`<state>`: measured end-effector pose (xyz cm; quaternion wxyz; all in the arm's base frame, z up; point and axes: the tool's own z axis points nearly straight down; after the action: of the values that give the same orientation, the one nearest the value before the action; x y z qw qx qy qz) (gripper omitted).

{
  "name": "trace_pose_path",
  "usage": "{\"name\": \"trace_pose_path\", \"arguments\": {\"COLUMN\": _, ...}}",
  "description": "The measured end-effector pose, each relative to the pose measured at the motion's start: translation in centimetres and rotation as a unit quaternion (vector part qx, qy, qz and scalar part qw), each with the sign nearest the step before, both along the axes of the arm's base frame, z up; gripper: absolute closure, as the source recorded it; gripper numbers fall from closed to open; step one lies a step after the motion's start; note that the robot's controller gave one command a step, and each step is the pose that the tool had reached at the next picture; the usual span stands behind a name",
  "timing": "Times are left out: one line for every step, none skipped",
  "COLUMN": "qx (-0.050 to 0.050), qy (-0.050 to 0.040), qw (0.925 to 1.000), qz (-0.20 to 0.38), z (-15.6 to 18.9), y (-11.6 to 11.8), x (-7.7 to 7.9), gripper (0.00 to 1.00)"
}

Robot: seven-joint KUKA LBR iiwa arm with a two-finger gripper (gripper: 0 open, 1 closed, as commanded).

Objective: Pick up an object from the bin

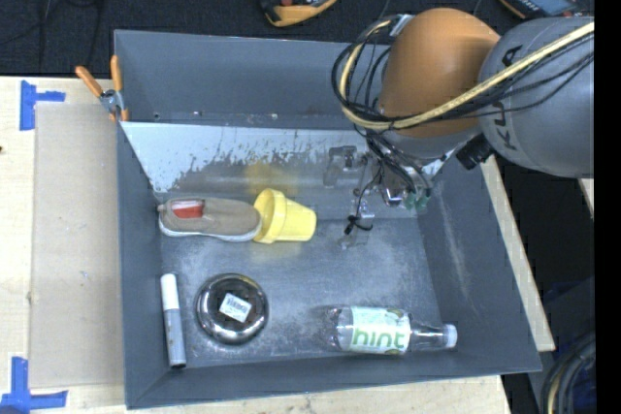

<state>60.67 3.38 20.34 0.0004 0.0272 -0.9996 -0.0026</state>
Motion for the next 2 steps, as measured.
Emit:
{"name": "trace_pose_path", "arguments": {"qx": 0.001, "qy": 0.0047, "qw": 0.9969, "qz": 0.078, "z": -11.5, "y": 6.7, "x": -7.1, "gripper": 0.0}}
{"name": "trace_pose_path", "arguments": {"qx": 0.001, "qy": -0.0013, "qw": 0.9963, "qz": 0.086, "z": -12.9, "y": 13.5, "x": -11.7, "gripper": 0.0}}
